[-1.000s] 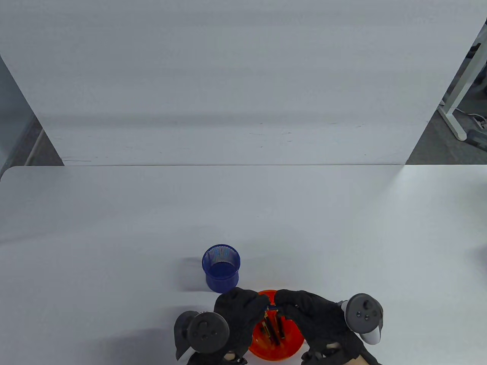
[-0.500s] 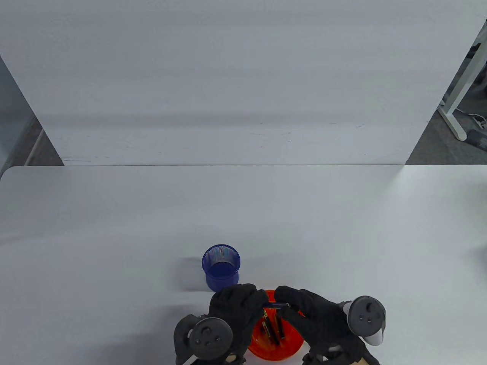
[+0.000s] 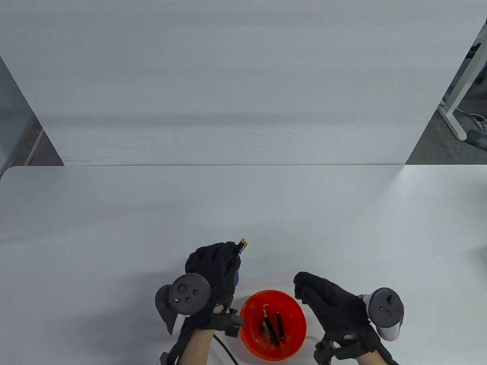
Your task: Assemble fountain pens from components
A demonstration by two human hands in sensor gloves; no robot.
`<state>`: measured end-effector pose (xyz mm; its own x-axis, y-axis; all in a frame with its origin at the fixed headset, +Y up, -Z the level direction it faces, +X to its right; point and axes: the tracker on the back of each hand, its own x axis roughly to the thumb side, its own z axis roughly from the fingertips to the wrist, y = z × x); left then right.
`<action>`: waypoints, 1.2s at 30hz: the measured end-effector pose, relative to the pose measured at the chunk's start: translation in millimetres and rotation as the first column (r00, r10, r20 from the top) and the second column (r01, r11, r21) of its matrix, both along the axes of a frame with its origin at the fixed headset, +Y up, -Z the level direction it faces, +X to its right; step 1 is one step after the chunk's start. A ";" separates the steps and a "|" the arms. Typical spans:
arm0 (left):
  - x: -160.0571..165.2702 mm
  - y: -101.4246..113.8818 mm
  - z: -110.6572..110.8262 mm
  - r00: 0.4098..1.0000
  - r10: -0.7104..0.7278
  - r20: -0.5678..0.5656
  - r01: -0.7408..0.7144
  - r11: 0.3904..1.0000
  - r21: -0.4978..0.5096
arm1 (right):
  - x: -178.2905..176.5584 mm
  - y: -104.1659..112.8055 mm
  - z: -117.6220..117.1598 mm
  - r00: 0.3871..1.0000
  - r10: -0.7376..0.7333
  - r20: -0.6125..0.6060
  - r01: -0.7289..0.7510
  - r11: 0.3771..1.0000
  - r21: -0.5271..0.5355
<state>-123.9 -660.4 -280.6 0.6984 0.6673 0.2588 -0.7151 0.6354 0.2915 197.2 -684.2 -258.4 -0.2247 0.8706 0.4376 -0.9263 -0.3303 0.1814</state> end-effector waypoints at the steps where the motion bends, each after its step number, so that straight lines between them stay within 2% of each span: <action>1: -0.7 -3.5 -1.5 1.000 -0.001 -0.022 0.001 1.000 -0.003 | 0.4 0.0 -0.1 1.000 0.004 0.001 -0.004 1.000 -0.001; 8: 4.2 -20.9 -8.6 0.985 -0.126 -0.114 0.117 0.990 -0.080 | -2.3 -1.2 -0.8 1.000 0.024 -0.012 -0.024 1.000 -0.006; 17: 5.7 -33.6 -12.9 0.977 -0.174 -0.125 0.158 0.979 -0.128 | -2.6 -2.5 -2.0 0.998 0.067 -0.011 -0.067 0.998 -0.009; 21: 6.1 -31.1 -11.8 0.964 -0.232 -0.130 0.209 0.963 -0.169 | -3.6 -3.6 -2.3 0.997 0.081 -0.013 -0.081 0.997 -0.010; 24: -0.5 -18.9 -3.7 0.968 -0.220 -0.122 0.195 0.962 -0.190 | -5.5 -4.1 -2.0 0.992 0.121 -0.016 -0.121 0.993 -0.008; 25: -2.9 -13.4 1.6 0.969 -0.222 -0.109 0.198 0.960 -0.196 | -6.0 -3.9 -1.7 0.991 0.135 -0.017 -0.136 0.991 -0.007; 28: -11.4 8.1 27.0 0.988 -0.152 -0.023 0.148 0.980 -0.130 | -9.8 -4.2 -0.3 0.978 0.210 -0.010 -0.210 0.978 -0.002; 29: -12.8 12.3 37.4 0.992 -0.112 0.056 0.117 0.989 -0.091 | -12.5 -4.7 0.3 0.966 0.258 -0.017 -0.258 0.966 -0.002; 31: -14.4 9.6 53.8 0.984 -0.043 0.171 0.047 0.999 -0.020 | -20.4 -6.1 2.4 0.928 0.372 -0.001 -0.371 0.928 0.018; 34: -17.6 -8.0 58.2 0.972 -0.016 0.232 0.009 0.999 0.033 | -39.8 -10.6 8.4 0.832 0.554 -0.006 -0.553 0.832 0.043; 36: -14.6 -13.0 51.4 0.954 -0.007 0.300 0.014 1.000 -0.024 | -54.9 -14.3 12.3 0.757 0.654 -0.001 -0.652 0.755 0.070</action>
